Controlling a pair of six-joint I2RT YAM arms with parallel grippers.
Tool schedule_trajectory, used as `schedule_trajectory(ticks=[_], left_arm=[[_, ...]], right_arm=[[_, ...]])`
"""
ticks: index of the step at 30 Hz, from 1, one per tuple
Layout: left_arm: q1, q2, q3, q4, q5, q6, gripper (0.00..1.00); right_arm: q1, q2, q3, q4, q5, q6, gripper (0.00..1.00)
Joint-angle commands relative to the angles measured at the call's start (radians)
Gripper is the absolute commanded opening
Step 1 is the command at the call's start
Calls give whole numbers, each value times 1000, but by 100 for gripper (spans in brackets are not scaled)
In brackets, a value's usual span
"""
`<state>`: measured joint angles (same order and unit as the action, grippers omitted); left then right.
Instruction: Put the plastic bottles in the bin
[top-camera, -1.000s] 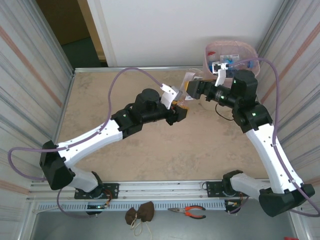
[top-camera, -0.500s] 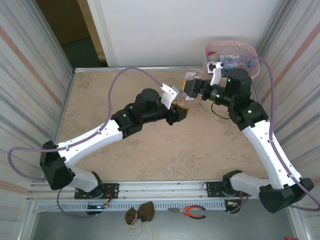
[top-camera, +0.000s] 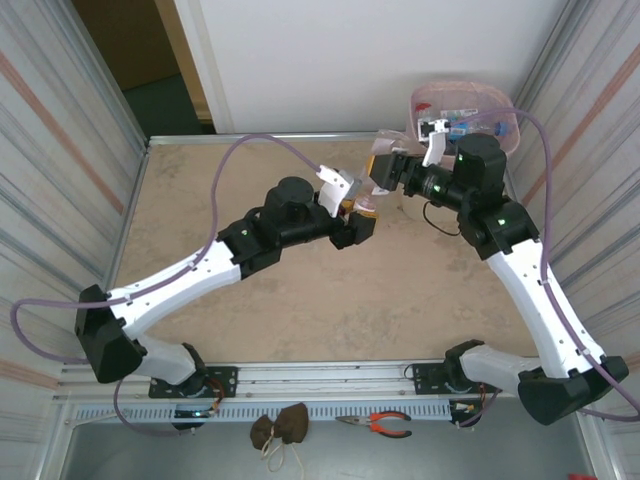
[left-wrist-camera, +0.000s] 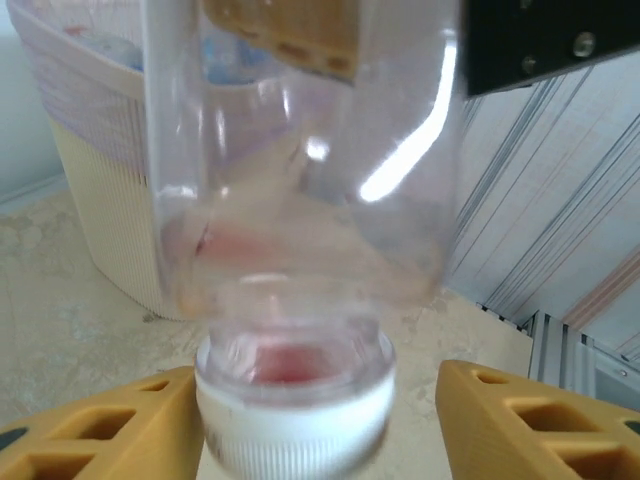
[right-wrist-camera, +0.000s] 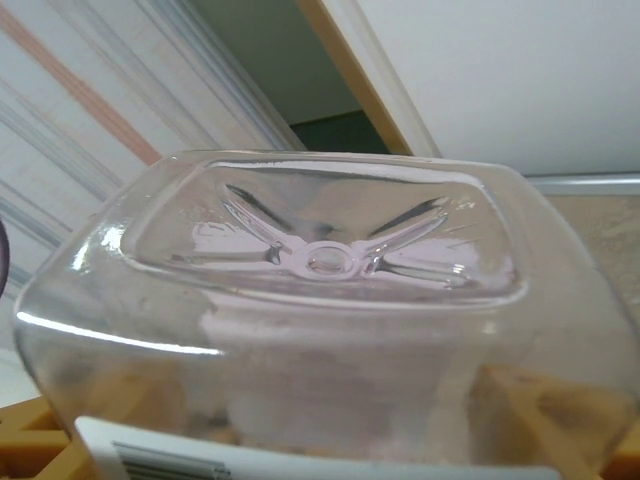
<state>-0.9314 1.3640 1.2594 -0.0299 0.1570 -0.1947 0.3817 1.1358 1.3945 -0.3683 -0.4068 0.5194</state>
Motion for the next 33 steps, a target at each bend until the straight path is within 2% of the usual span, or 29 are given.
schedule_trajectory(ticks=[1, 6, 10, 19, 21, 25, 33], left_arm=[[0, -72, -28, 49, -26, 21, 66], [0, -121, -72, 55, -64, 24, 70], [0, -151, -96, 55, -84, 28, 71], [0, -184, -122, 42, -105, 37, 72], [0, -191, -128, 38, -112, 38, 72], [5, -204, -146, 38, -124, 37, 73], [22, -214, -169, 38, -125, 23, 73]], right_arm=[[-31, 23, 73, 27, 53, -7, 61], [-132, 77, 135, 52, 94, 41, 59], [-234, 117, 149, 122, 183, 114, 57], [-399, 285, 213, 257, 350, 326, 49], [-426, 329, 235, 264, 390, 389, 50], [-464, 447, 352, 146, 509, 543, 49], [-488, 653, 568, -8, 629, 743, 52]])
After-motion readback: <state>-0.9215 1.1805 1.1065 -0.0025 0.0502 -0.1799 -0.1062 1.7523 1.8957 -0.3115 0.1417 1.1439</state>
